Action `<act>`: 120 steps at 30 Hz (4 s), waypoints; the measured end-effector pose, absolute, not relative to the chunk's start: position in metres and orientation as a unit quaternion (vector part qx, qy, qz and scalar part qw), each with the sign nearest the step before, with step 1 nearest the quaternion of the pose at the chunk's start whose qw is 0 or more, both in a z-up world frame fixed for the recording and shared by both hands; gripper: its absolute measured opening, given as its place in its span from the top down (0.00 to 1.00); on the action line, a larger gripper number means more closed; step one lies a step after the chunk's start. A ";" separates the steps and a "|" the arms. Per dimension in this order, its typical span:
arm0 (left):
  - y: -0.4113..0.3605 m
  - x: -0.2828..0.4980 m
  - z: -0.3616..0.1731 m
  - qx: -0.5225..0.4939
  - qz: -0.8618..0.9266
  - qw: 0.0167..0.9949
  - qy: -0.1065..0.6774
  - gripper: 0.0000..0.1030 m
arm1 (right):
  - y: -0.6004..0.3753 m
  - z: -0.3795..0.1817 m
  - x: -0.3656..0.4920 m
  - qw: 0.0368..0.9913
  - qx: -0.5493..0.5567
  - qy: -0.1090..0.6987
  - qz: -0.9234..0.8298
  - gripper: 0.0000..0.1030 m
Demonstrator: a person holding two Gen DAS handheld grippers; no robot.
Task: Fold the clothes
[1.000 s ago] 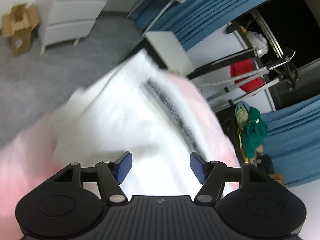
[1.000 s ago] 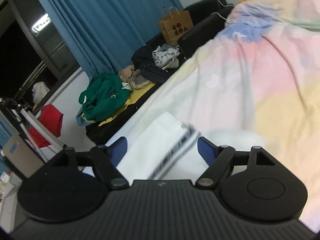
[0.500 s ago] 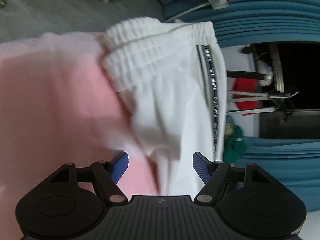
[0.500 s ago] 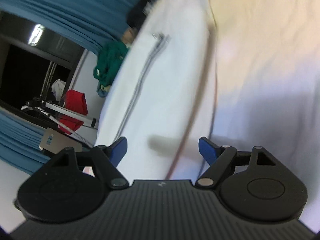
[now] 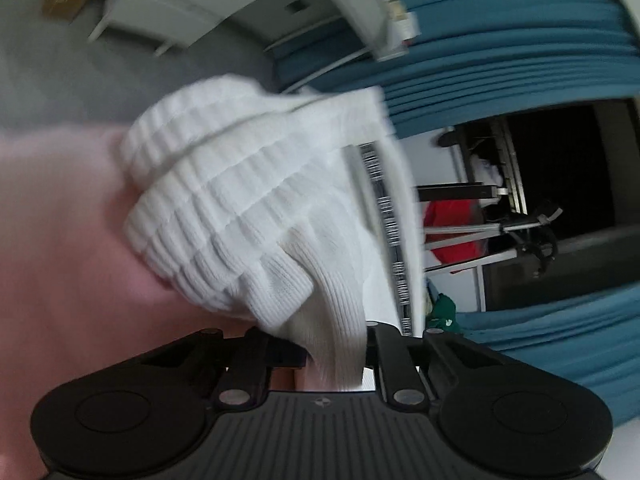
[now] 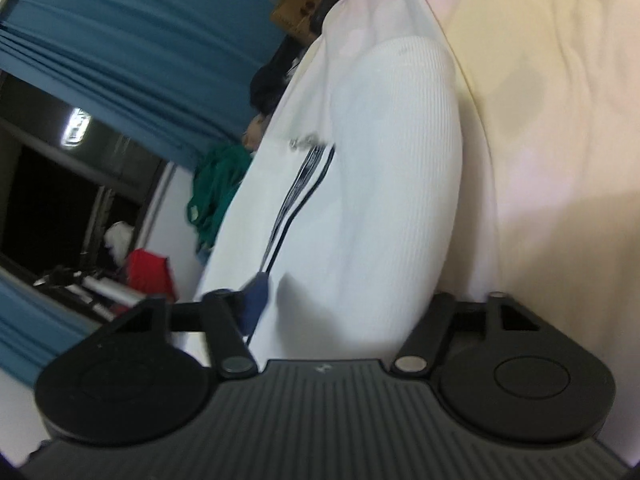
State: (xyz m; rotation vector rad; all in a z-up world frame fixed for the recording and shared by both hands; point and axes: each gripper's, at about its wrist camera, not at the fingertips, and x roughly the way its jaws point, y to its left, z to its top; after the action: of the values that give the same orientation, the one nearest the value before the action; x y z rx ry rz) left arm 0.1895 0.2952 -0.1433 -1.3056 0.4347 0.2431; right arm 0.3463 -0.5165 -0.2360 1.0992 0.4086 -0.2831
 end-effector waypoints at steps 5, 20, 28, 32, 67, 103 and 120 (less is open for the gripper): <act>0.298 0.179 -0.124 -0.571 0.105 0.791 0.193 0.89 | -0.522 -0.231 0.360 0.826 0.503 0.206 -0.149 0.81; 0.308 0.111 -0.004 -0.510 0.083 0.827 0.222 0.92 | -0.535 -0.162 0.256 0.828 0.514 0.186 -0.125 0.86; 0.330 0.039 -0.009 -0.462 0.104 0.821 0.318 0.90 | -0.544 -0.188 0.174 0.783 0.533 0.274 -0.167 0.84; 0.335 0.025 -0.026 -0.453 0.104 0.822 0.330 0.82 | -0.535 -0.191 0.155 0.760 0.535 0.312 -0.197 0.78; -0.117 0.206 -0.010 0.073 -0.305 0.888 0.335 0.25 | -0.411 -0.123 0.102 0.915 0.214 0.240 -0.245 0.34; -0.375 0.366 -0.085 0.175 -0.395 0.839 0.332 0.85 | -0.429 -0.149 0.112 0.922 0.240 0.202 -0.229 0.21; -0.377 0.368 -0.131 0.226 -0.451 0.765 0.400 0.87 | -0.441 -0.165 0.120 0.908 0.284 0.221 -0.215 0.21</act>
State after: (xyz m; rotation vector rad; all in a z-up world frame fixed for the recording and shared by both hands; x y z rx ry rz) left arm 0.3682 -0.3770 -0.1309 0.4908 0.8696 -0.9807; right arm 0.1200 -0.4408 -0.1652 0.5854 0.4554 -0.4444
